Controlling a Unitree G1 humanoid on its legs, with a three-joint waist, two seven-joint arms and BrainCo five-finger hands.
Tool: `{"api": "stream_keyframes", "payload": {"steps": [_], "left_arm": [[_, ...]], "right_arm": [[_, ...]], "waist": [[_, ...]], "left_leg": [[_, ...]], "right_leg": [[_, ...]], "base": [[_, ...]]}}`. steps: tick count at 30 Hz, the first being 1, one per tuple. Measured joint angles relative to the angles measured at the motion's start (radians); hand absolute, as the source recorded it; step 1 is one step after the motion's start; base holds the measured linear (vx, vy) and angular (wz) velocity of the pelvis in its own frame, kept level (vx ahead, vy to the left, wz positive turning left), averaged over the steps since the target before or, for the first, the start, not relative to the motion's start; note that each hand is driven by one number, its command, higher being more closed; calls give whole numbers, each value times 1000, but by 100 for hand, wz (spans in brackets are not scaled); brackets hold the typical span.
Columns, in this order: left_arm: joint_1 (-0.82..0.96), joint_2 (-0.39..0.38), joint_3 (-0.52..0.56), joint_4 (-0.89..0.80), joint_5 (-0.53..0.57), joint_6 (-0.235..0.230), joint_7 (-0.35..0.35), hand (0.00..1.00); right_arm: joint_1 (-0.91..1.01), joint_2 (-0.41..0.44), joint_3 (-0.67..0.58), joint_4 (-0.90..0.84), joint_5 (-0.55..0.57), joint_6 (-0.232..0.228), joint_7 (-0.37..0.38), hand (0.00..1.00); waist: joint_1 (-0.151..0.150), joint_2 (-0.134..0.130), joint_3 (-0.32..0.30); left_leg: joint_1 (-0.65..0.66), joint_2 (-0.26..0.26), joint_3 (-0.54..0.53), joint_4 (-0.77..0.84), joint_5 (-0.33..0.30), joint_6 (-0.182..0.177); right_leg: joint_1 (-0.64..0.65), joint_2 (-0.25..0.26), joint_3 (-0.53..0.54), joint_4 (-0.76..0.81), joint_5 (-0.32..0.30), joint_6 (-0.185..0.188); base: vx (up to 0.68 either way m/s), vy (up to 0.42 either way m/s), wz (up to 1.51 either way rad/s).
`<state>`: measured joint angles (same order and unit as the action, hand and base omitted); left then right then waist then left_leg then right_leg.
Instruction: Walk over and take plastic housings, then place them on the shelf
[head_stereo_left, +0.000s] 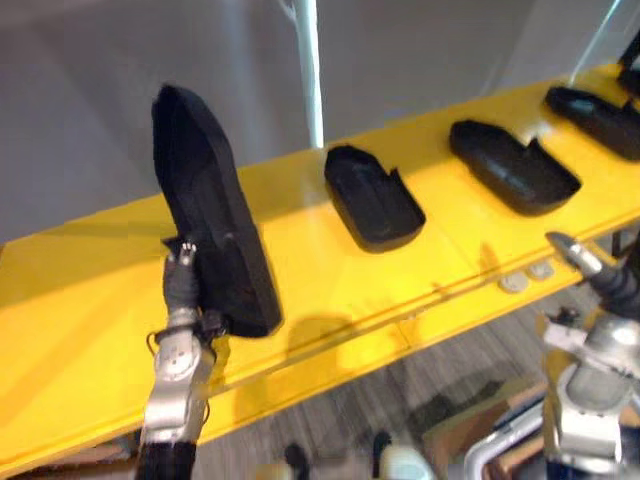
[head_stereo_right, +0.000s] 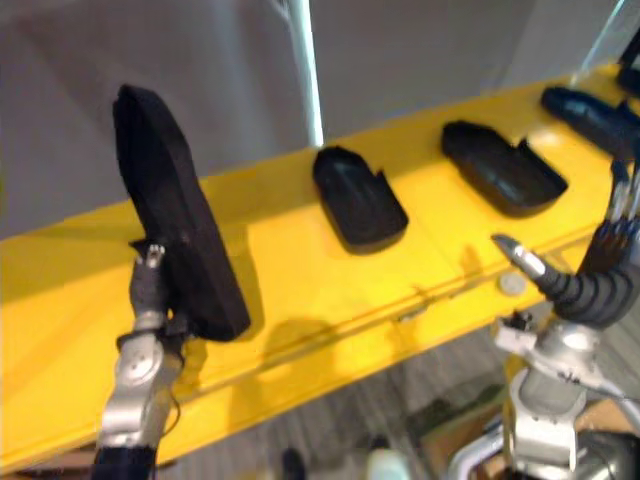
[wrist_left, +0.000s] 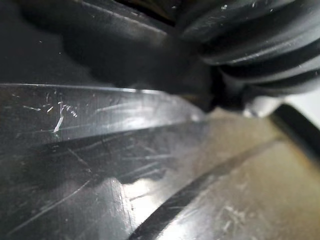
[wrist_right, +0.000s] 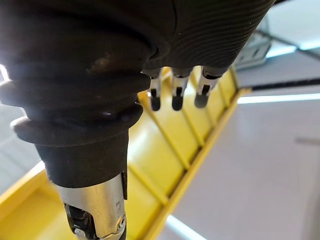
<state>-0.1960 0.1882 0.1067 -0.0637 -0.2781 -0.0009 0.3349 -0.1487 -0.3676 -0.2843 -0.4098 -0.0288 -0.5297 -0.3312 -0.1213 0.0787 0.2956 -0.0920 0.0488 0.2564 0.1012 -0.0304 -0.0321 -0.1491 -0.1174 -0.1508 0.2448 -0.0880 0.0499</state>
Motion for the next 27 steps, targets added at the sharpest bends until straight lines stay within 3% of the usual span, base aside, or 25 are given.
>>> {"api": "stream_keyframes", "payload": {"steps": [6, 12, 19, 20, 27], "left_arm": [[-43, 11, 8, 30, 1, 116, 84, 100], [-81, 87, 29, 33, 2, 236, 103, 100], [-76, 112, 80, 22, 22, 309, 68, 100], [-72, 129, 80, 23, 23, 319, 48, 0], [-56, 160, 86, 56, 22, 351, -10, 0]], "right_arm": [[-30, -29, 36, 7, -40, 72, 2, 0], [-32, -30, 75, 0, -23, 73, 17, 0], [-21, -29, 117, -17, -23, 75, 34, 0], [-20, -29, 117, -18, -20, 75, 44, 0], [29, -26, 118, -43, 2, 75, 70, 0]], "waist": [[-3, 14, 55], [-2, 14, 72], [2, 18, 89], [1, 18, 89], [0, 18, 89]], "left_leg": [[-15, -7, -4, -68, 55, -3], [-11, -19, -11, -96, 74, -3], [-10, -30, -26, -96, 75, -3], [-6, -31, -26, -96, 75, -3], [25, -34, -26, -97, 74, -3]], "right_leg": [[-57, -4, -9, 37, -5, -8], [-79, -16, -12, 79, -33, -8], [-91, -34, -16, 119, -54, -7], [-89, -35, -16, 119, -54, -7], [-58, -38, -17, 113, -58, -3]], "base": [[-47, -28, 8], [26, -16, 7], [9, -3, 5], [0, 0, 0], [-9, 2, -1]]}}
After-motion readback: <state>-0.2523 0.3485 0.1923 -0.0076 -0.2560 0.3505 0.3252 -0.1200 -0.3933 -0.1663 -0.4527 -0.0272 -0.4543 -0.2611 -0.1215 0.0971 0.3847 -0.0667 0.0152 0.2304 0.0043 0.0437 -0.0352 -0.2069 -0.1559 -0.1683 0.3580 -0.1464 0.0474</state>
